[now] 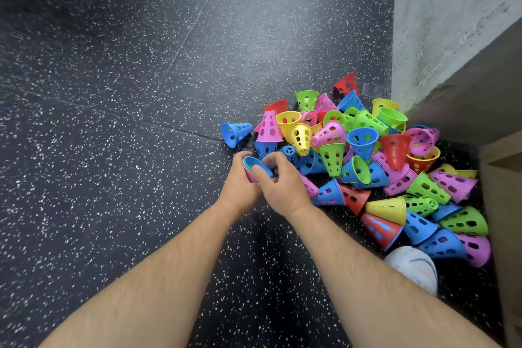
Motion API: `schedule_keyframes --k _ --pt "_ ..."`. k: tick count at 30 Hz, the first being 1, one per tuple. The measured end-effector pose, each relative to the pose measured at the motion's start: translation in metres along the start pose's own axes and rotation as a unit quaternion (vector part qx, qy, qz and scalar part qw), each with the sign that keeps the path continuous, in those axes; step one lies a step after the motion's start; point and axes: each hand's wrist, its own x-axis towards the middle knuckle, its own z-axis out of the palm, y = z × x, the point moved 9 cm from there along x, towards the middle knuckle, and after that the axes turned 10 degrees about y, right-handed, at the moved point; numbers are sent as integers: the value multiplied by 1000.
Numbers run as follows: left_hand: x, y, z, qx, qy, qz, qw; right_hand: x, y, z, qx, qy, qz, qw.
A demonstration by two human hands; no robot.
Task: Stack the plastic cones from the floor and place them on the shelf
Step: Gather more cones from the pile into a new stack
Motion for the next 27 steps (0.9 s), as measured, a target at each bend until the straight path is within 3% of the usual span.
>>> schedule_keyframes --k 4,8,14,18,21,27 --pt "10 -3 -31 -29 63 -17 997 22 -24 8 8 -27 -38 999" --pt "26 -20 -66 -10 117 -44 992 60 -50 27 -128 -59 -135 981" --pt "45 -39 -79 -5 130 -70 989 90 -62 89 -409 -179 -288 847" --pt "54 -33 -67 -16 117 -67 991 102 -50 107 -496 -200 -291 794" --pt "60 -31 -60 -21 112 -69 991 108 -49 109 -470 -177 -303 810" --pt "66 -34 -58 -15 120 -74 990 129 -53 80 -334 -86 -226 911"
